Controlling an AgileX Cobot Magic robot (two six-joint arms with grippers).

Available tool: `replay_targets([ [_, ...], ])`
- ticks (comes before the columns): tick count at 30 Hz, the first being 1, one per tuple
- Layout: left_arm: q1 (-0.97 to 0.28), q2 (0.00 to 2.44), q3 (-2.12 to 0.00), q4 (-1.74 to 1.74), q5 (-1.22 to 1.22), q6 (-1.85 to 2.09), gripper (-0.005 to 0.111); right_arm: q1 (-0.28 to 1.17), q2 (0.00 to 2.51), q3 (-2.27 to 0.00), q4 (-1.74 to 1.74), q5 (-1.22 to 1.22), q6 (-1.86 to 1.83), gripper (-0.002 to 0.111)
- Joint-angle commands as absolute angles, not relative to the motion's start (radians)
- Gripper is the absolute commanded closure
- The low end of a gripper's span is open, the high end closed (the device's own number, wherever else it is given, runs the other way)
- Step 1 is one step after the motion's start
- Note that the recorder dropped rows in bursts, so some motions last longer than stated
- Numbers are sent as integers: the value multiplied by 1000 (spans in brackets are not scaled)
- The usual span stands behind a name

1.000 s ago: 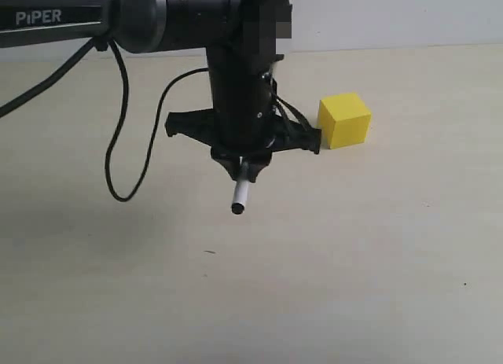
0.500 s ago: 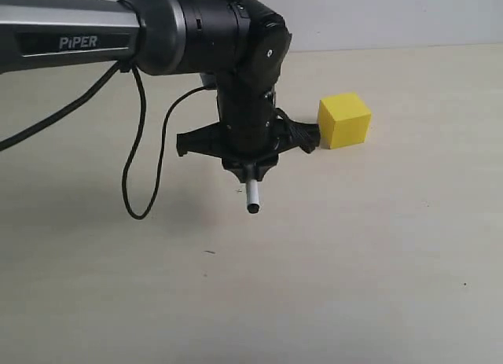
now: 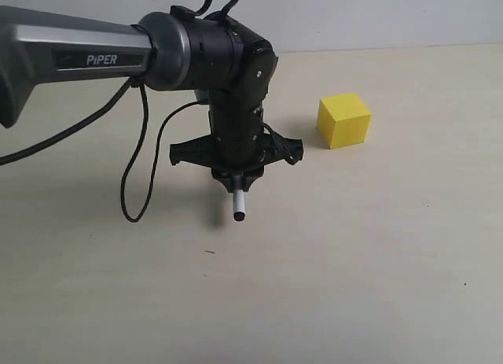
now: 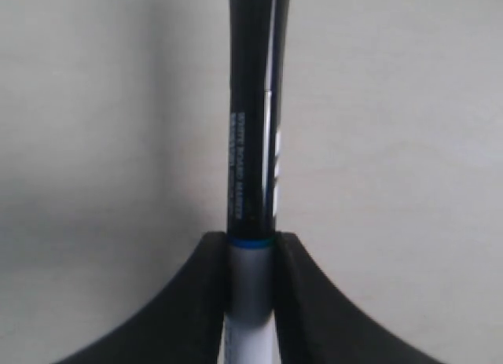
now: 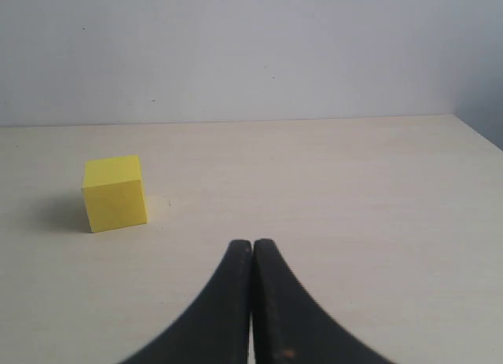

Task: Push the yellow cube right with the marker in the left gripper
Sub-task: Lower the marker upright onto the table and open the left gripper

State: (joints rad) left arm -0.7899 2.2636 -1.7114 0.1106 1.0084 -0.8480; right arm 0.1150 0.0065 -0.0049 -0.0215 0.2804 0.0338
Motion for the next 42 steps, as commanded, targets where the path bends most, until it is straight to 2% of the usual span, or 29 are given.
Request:
replay_targets([
  [1,-787,2269,-1710,114,1006,-842,107,117,0,0,-23,268,32,108],
  [18,-787,2301,-1710,102,991,-845,106,117,0,0,-23,268,32,108],
  [22,-787,2301,-1710,102,991,-845,95,117,0,0,-23,268,30,108],
  [27,-787,2301,-1710,102,988,-848,71,117,0,0,-23,268,32,108],
  [31,-787,2301,-1710,102,988,-848,59,117,0,0,-23,268,32,108],
  [35,-787,2301,-1710,131,988,-845,54,117,0,0,-23,268,30,108],
  [42,-787,2268,-1710,173,977,-791,54,117,0,0,-23,268,32,108],
])
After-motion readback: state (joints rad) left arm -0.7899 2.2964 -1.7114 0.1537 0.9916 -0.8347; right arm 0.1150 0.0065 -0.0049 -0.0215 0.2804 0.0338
